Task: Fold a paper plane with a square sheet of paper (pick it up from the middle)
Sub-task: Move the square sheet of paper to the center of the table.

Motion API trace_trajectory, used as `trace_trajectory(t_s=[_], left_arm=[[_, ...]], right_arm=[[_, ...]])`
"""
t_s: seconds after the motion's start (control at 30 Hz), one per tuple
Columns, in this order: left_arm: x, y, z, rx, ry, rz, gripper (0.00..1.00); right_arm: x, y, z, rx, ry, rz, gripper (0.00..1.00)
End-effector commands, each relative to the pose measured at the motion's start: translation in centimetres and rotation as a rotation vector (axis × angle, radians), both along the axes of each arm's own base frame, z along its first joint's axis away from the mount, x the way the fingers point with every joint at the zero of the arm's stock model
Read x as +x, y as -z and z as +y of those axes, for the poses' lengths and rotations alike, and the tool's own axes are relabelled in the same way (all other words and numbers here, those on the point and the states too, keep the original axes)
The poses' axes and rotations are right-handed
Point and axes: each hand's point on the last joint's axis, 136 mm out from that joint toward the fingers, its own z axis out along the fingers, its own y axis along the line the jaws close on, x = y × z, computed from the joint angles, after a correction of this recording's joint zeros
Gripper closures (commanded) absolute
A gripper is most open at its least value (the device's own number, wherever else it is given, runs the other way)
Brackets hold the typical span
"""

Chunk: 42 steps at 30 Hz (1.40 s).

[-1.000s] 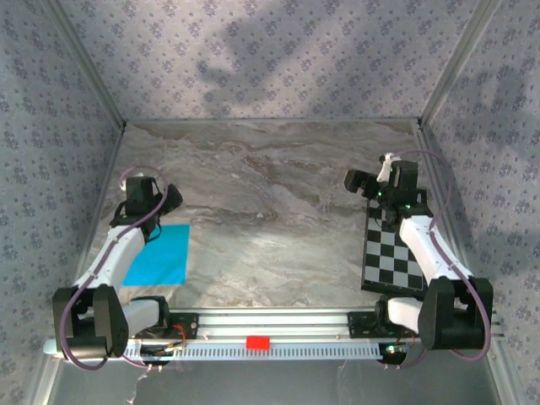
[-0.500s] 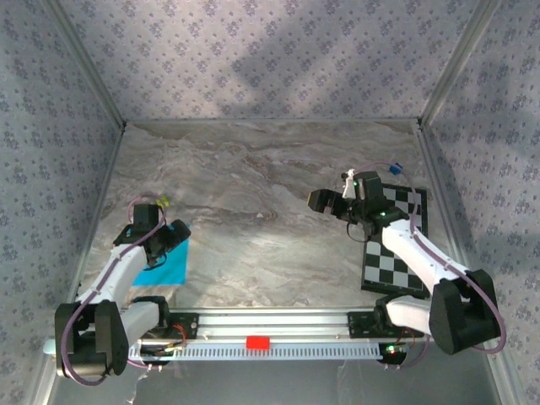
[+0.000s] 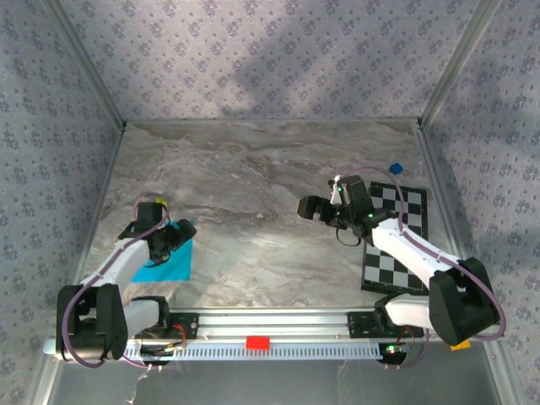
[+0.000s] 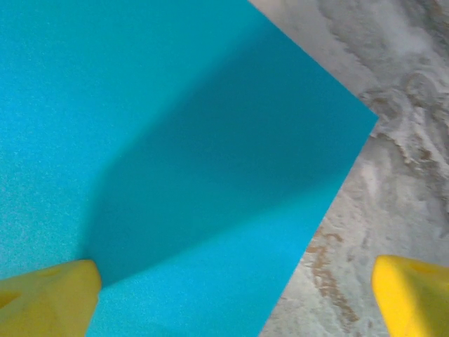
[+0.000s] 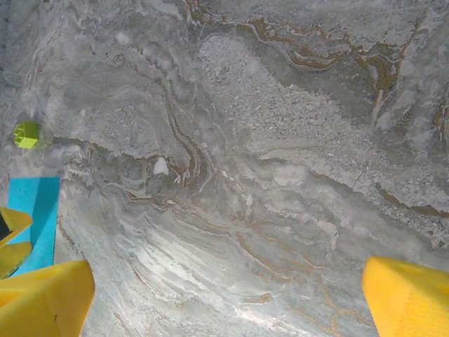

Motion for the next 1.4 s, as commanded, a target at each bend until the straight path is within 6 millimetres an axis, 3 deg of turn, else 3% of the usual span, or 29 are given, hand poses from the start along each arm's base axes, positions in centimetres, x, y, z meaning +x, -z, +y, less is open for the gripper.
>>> trace_trajectory(t_s=[0.0, 0.27, 0.63, 0.77, 0.87, 0.97, 1.17, 1.37], left_arm=[[-1.7, 1.2, -3.0, -0.085, 0.039, 0.081, 0.0], [-1.1, 1.2, -9.7, -0.098, 0.048, 0.094, 0.0], [2.4, 1.0, -22.8, -0.183, 0.078, 0.113, 0.0], [3.9, -1.5, -26.1, -0.139, 0.176, 0.05, 0.0], [4.9, -3.9, -25.5, -0.005, 0.27, -0.006, 0.0], [5.1, -5.0, -23.8, 0.091, 0.359, -0.033, 0.0], [4.1, -3.6, -20.9, 0.135, 0.537, 0.015, 0.0], [3.0, -1.9, -19.8, 0.085, 0.606, 0.095, 0.0]], right_arm=[[-0.2, 0.8, -0.5, -0.019, 0.041, 0.024, 0.0], [-0.8, 1.8, -1.0, -0.03, 0.067, 0.054, 0.0], [-2.3, 2.0, -2.6, -0.028, 0.127, 0.048, 0.0], [-2.7, 1.7, -3.3, -0.023, 0.145, 0.03, 0.0], [-2.9, 0.9, -3.0, -0.002, 0.12, 0.003, 0.0], [-2.9, 0.4, -2.7, 0.014, 0.107, -0.007, 0.0], [-2.8, 0.2, -2.0, 0.035, 0.083, -0.005, 0.0], [-2.7, 0.2, -1.6, 0.038, 0.082, 0.004, 0.0]])
